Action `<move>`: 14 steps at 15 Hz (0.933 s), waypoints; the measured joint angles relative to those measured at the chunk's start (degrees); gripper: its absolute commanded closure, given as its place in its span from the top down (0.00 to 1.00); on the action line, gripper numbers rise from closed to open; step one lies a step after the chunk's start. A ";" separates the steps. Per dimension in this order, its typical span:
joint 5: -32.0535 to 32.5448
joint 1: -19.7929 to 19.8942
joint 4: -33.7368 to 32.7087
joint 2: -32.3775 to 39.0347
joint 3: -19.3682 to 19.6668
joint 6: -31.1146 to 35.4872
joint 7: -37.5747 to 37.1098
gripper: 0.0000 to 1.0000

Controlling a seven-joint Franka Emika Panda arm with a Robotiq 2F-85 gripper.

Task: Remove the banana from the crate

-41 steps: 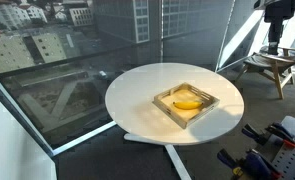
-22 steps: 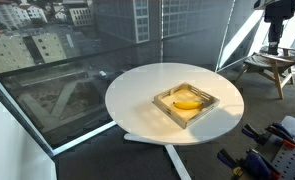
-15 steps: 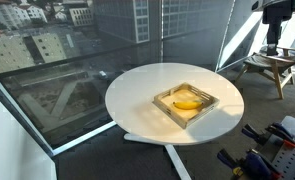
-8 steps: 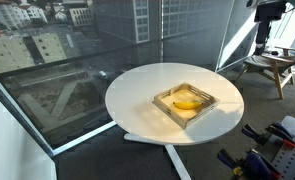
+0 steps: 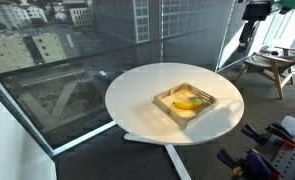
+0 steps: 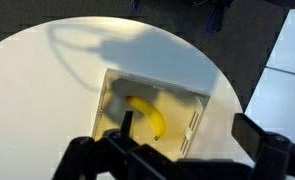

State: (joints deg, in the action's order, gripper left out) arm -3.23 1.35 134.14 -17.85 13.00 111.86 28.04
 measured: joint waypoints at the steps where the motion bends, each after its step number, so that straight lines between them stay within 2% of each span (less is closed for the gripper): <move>1: -0.34 0.00 -0.21 0.62 0.00 1.23 0.34 1.00; 6: -1.38 -0.01 -1.07 3.25 -0.01 4.99 1.31 1.00; 14: -1.38 -0.01 -1.27 3.45 -0.02 5.16 1.38 1.00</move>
State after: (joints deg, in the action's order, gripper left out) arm -4.61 1.35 132.88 -14.39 12.98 117.03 29.42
